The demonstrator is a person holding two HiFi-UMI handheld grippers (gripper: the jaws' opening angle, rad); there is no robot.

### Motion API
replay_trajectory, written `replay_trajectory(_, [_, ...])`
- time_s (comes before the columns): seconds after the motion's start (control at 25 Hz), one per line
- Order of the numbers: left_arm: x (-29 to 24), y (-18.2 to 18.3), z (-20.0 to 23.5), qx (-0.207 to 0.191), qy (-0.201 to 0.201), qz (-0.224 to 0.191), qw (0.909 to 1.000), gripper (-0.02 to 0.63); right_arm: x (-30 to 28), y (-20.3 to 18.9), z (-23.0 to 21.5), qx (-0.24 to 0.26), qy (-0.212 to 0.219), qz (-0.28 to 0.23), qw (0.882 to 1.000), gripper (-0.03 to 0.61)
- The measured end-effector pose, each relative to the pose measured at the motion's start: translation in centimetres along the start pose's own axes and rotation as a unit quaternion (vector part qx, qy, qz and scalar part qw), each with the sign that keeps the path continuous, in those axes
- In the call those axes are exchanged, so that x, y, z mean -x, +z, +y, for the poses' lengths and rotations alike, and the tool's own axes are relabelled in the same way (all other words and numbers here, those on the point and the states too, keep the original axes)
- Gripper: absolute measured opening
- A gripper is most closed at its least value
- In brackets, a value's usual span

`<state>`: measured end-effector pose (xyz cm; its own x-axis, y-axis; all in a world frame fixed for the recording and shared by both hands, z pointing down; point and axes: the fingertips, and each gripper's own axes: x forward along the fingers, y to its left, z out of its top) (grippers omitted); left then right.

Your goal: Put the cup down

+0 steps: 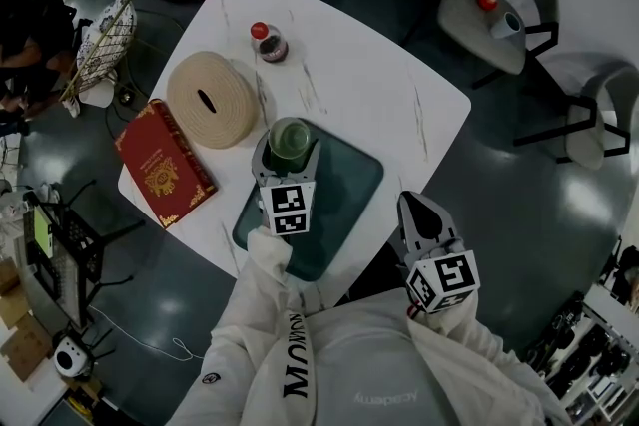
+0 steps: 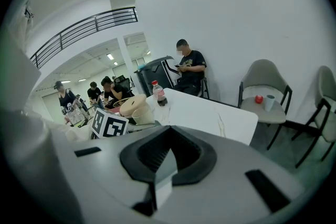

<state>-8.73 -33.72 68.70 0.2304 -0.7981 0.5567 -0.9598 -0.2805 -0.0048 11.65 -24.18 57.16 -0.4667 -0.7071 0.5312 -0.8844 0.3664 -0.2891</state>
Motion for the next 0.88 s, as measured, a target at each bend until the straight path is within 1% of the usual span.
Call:
replay_trajectory(0.28, [1.3,-0.7,0.2,-0.002,0.002,0.013,0.9999,0.385,0.6,-0.3,1.0,-0.003,0.002,-0.006,1.000,0.005])
replay_trajectory(0.52, [3.1,-1.3,0.4,0.004,-0.015,0.019,0.9997,0.385,1.3,-0.6,2.7,-0.004,0.005,-0.014,1.000,0.005])
replay_trajectory(0.88, [7.6,-1.1,1.3,-0.009,-0.025,0.008,0.9996,0.383,3.5,-0.7,6.5,-0.001,0.004,-0.038,0.999,0.005])
